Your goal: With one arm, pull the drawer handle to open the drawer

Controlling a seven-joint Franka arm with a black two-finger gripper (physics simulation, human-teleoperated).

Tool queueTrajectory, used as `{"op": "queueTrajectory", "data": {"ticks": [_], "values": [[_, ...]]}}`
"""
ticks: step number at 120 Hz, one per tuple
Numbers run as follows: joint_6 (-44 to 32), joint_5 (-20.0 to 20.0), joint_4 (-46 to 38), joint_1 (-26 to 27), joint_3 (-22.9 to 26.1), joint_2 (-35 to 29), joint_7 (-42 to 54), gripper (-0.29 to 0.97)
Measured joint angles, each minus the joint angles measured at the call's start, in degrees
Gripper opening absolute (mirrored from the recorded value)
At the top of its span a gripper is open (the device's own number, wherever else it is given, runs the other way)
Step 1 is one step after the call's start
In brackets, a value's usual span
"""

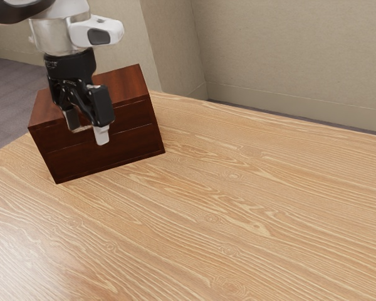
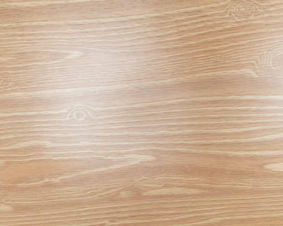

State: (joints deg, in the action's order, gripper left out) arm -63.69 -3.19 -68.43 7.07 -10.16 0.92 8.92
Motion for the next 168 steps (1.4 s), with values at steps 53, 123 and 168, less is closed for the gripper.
{"op": "queueTrajectory", "data": {"ticks": [53, 123, 168], "values": [[-13.4, -0.4, -0.1, -9.8, -1.9, 2.1, 11.8, 0.68], [-22.6, -7.1, -1.7, -11.5, -3.5, 11.1, 37.4, 0.68], [-30.0, -8.2, -5.3, -14.8, -4.8, 10.8, 45.8, 0.68]]}}
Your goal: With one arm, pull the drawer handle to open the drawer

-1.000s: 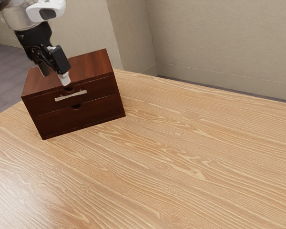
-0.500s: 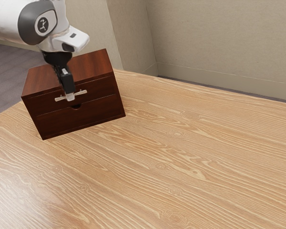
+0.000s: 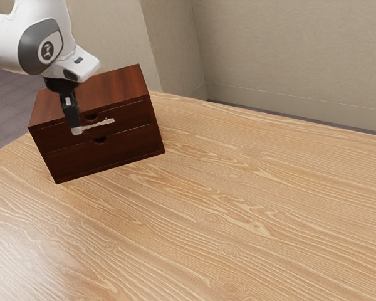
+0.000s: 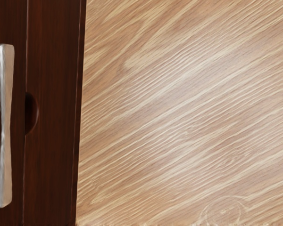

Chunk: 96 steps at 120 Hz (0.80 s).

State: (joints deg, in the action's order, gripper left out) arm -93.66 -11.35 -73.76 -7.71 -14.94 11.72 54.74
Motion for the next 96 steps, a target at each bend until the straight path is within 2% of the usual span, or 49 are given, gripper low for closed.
{"op": "queueTrajectory", "data": {"ticks": [22, 43, 71, 96], "values": [[-1.7, -0.1, -1.8, -0.2, -2.8, -0.8, 2.5, 0.68], [-5.4, 0.0, -6.0, -0.1, -3.1, -0.8, 4.3, 0.68], [-9.7, 0.0, -7.7, -0.2, -4.1, -0.8, 6.0, 0.68], [-13.6, 0.2, -10.5, -0.7, -4.1, -0.8, 7.1, 0.59]]}}
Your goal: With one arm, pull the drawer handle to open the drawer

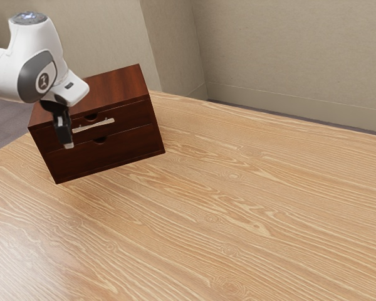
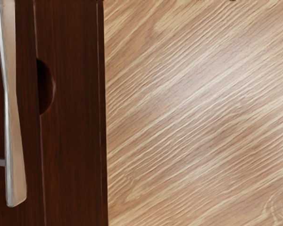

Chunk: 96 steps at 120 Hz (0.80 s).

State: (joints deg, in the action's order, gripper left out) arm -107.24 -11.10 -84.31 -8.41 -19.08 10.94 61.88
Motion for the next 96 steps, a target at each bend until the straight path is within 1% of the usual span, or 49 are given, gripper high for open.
{"op": "queueTrajectory", "data": {"ticks": [15, 36, 57, 96], "values": [[-2.5, -0.2, -0.2, 0.0, 0.0, 0.0, 0.6, 0.53], [-6.0, -0.1, -0.3, 0.0, 0.0, 0.3, 1.1, 0.49], [-8.7, 0.2, -1.1, -0.1, 0.0, 1.0, 1.5, 0.47], [-11.2, 1.4, -1.6, -0.1, 0.2, 3.2, 1.9, 0.46]]}}
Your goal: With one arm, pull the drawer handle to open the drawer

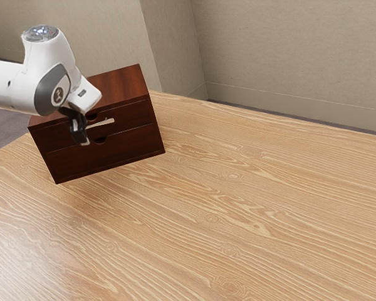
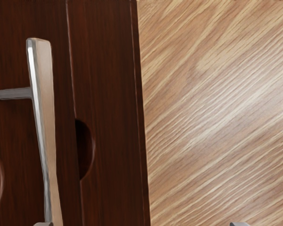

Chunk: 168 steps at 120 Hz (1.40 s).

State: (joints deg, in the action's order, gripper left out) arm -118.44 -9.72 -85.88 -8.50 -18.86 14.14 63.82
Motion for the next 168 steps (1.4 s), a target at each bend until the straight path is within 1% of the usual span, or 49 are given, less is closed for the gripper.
{"op": "queueTrajectory", "data": {"ticks": [35, 59, 122, 145, 154, 158, 164, 168], "values": [[-2.0, 0.6, 0.3, -0.1, 0.3, 0.5, 0.3, 0.46], [-3.5, 1.9, 1.1, -0.1, 0.5, 1.7, 0.5, 0.46], [-5.3, 3.7, 3.7, -1.0, 1.0, 6.3, 0.7, 0.47], [-5.9, 4.1, 4.2, -1.6, 1.4, 6.8, 0.8, 0.47], [-6.0, 4.3, 4.4, -1.8, 1.6, 7.1, 0.8, 0.5], [-6.2, 4.4, 4.4, -1.8, 1.7, 7.4, 0.8, 0.49], [-6.4, 4.5, 4.4, -1.8, 1.7, 7.7, 0.6, 0.61], [-6.5, 4.6, 4.4, -1.8, 1.7, 7.8, 0.3, 0.64]]}}
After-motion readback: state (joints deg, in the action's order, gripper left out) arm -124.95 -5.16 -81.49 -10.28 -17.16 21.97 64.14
